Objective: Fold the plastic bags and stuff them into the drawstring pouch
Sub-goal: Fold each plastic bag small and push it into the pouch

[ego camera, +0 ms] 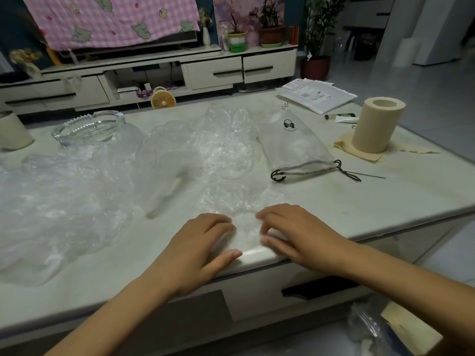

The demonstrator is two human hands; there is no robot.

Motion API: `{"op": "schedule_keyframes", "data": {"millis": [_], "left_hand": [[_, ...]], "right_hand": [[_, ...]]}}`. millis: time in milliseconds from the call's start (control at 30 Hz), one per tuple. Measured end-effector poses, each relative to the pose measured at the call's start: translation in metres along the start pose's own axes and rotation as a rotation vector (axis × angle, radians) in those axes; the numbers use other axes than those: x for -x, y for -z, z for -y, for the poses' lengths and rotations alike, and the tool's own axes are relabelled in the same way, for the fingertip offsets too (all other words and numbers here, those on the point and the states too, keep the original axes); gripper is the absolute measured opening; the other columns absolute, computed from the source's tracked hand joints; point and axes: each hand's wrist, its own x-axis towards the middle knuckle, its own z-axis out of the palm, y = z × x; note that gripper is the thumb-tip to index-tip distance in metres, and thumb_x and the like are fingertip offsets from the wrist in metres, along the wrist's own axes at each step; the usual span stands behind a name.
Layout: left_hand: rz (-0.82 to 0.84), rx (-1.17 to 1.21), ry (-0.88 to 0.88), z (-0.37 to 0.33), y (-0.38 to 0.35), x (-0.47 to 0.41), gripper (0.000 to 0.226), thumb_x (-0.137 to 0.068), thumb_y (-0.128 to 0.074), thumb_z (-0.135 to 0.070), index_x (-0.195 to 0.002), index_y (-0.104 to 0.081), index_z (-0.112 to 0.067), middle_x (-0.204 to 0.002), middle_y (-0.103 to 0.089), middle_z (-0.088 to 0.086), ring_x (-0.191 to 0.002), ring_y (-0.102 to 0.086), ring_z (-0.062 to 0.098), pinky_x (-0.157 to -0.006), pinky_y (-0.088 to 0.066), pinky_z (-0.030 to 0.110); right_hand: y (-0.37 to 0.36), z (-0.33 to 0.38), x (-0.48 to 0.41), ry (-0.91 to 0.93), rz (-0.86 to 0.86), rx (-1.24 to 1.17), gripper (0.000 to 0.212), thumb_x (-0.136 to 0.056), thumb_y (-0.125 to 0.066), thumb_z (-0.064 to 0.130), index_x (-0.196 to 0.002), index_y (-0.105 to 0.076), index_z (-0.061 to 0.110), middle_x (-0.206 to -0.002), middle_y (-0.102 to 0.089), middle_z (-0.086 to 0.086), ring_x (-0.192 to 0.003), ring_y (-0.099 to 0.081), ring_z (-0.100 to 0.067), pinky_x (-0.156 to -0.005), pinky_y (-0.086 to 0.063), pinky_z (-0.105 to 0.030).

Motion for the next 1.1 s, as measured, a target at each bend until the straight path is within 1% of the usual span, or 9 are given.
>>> {"op": "schedule_keyframes", "data": {"millis": [167,267,367,433,533,733,900,1033,1100], "left_hand": [[-0.045,0.052,0.05,0.004,0.002,-0.001,0.072,-0.081,-0.042,-0.07,-0.133,-0.048,-0.022,-0.135,-0.046,-0.009,-0.122,-0.037,0.002,-0.101,-0.032,0.018],[-0.138,0.135,0.152,0.011,0.007,-0.003,0.052,-0.085,-0.042,-0.056,-0.12,-0.058,-0.022,-0.125,-0.055,-0.01,-0.111,-0.049,0.003,-0.092,-0.044,0.023],[-0.19,0.221,0.227,0.018,0.011,-0.002,0.046,-0.086,-0.035,-0.05,-0.101,-0.065,-0.019,-0.097,-0.064,-0.012,-0.09,-0.059,0.009,-0.078,-0.051,0.038],[-0.192,0.23,0.222,0.019,0.013,-0.002,0.047,-0.086,-0.034,-0.052,-0.097,-0.066,-0.02,-0.09,-0.065,-0.013,-0.085,-0.06,0.009,-0.076,-0.051,0.04],[-0.196,0.245,0.242,0.014,0.016,-0.001,0.046,-0.084,-0.033,-0.061,-0.082,-0.065,-0.029,-0.077,-0.065,-0.011,-0.074,-0.059,0.007,-0.068,-0.049,0.034],[-0.288,0.257,0.503,-0.003,0.004,-0.013,0.05,-0.095,-0.041,-0.05,-0.059,-0.048,-0.015,-0.057,-0.053,-0.003,-0.056,-0.048,0.015,-0.055,-0.034,0.031],[-0.192,0.018,0.652,0.005,-0.002,-0.029,0.044,-0.099,-0.034,-0.041,-0.065,-0.037,-0.014,-0.058,-0.043,-0.001,-0.057,-0.041,0.02,-0.051,-0.024,0.031],[-0.135,-0.109,0.695,0.007,-0.002,-0.042,0.032,-0.099,-0.036,-0.042,-0.098,-0.046,-0.012,-0.083,-0.061,0.005,-0.079,-0.058,0.029,-0.064,-0.041,0.034],[-0.095,-0.234,0.649,0.007,-0.002,-0.045,0.029,-0.1,-0.033,-0.04,-0.104,-0.042,-0.012,-0.085,-0.06,0.005,-0.074,-0.055,0.027,-0.056,-0.035,0.031]], "right_hand": [[0.0,0.002,-0.012,-0.183,-0.162,-0.255,0.02,-0.094,-0.048,0.033,-0.086,-0.058,0.017,-0.085,-0.064,0.006,-0.076,-0.054,-0.012,-0.07,-0.039,-0.028],[0.009,0.0,-0.014,-0.28,-0.137,-0.497,0.009,-0.093,-0.056,0.031,-0.086,-0.053,0.025,-0.08,-0.061,0.011,-0.074,-0.054,-0.002,-0.069,-0.04,-0.02],[0.015,-0.008,-0.013,-0.266,0.033,-0.451,0.04,-0.076,-0.074,0.037,-0.108,-0.053,0.027,-0.105,-0.056,0.019,-0.095,-0.054,0.002,-0.084,-0.042,-0.012],[0.015,-0.014,-0.014,-0.209,0.051,-0.316,0.041,-0.076,-0.077,0.028,-0.112,-0.059,0.021,-0.102,-0.053,0.019,-0.089,-0.051,0.002,-0.081,-0.04,-0.011],[0.019,-0.016,-0.016,-0.243,-0.013,-0.388,0.008,-0.085,-0.069,0.018,-0.087,-0.07,0.01,-0.076,-0.059,0.011,-0.069,-0.051,0.002,-0.068,-0.039,-0.014],[0.01,-0.024,-0.031,-0.429,-0.125,-0.426,0.044,-0.09,-0.059,0.035,-0.059,-0.048,0.006,-0.054,-0.035,0.005,-0.049,-0.031,-0.006,-0.054,-0.024,-0.027],[-0.001,-0.024,-0.046,-0.564,-0.211,-0.225,0.039,-0.093,-0.054,0.04,-0.062,-0.044,0.019,-0.058,-0.045,0.007,-0.06,-0.044,-0.014,-0.056,-0.03,-0.031],[-0.007,-0.018,-0.051,-0.595,-0.221,0.012,0.032,-0.095,-0.047,0.043,-0.085,-0.049,0.013,-0.082,-0.059,-0.004,-0.081,-0.056,-0.028,-0.065,-0.036,-0.033],[-0.007,-0.018,-0.052,-0.625,-0.225,0.077,0.032,-0.095,-0.046,0.044,-0.094,-0.05,0.012,-0.093,-0.063,-0.008,-0.09,-0.058,-0.032,-0.07,-0.039,-0.035]]}}
